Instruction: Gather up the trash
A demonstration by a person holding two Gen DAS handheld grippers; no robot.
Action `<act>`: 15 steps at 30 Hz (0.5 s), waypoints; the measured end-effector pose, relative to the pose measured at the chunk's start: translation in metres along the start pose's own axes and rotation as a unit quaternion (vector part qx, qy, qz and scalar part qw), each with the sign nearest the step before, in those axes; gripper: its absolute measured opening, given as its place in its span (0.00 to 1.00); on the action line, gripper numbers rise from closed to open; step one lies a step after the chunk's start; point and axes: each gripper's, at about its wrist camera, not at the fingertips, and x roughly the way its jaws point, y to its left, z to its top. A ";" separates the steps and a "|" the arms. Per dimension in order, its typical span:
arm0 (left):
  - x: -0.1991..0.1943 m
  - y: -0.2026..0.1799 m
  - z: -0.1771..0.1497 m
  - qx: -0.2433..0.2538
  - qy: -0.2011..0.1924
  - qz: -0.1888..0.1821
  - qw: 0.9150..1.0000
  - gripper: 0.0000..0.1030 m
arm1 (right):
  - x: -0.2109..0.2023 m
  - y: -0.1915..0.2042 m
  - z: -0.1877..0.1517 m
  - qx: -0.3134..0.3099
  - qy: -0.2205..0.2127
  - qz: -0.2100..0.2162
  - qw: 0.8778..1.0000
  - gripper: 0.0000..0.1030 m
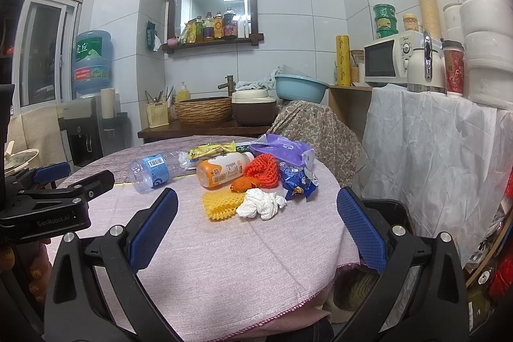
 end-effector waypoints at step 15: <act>0.022 0.009 -0.006 0.002 0.048 -0.009 0.999 0.95 | 0.034 -0.013 -0.007 -0.005 0.048 -0.001 0.999 0.95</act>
